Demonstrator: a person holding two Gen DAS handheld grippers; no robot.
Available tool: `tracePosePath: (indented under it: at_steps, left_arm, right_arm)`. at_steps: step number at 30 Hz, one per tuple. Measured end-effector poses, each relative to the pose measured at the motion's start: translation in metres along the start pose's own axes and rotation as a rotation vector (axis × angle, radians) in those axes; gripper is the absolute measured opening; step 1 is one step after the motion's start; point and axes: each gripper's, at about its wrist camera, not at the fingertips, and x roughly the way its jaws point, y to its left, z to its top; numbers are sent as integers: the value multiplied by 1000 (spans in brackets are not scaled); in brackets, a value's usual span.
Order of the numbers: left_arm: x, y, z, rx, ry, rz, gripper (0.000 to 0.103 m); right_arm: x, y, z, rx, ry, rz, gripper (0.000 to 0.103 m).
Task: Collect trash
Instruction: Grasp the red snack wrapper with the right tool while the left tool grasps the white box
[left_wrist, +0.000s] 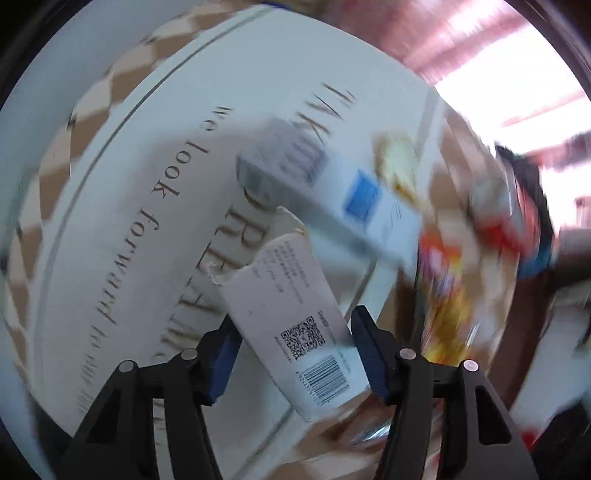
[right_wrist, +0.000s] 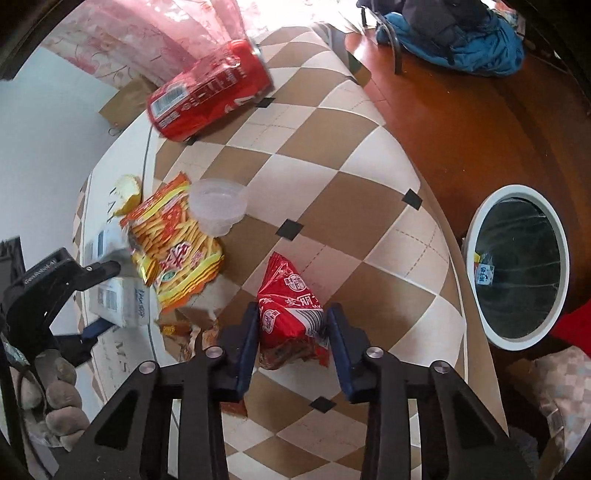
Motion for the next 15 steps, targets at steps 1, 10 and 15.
tracePosePath:
  at_steps: [1,10,15]
  left_arm:
    - [-2,-1,-11,76,4,18,56]
    - [5,31,-51,116,56,55,53]
    - [-12,28,-74,132,-41,73,46]
  right_arm:
    - [-2,1,-2,-11,-3,-1,36]
    - [-9,5,-23,-65,3,7,35]
    - [-2,3,-29,-54,11,12,32]
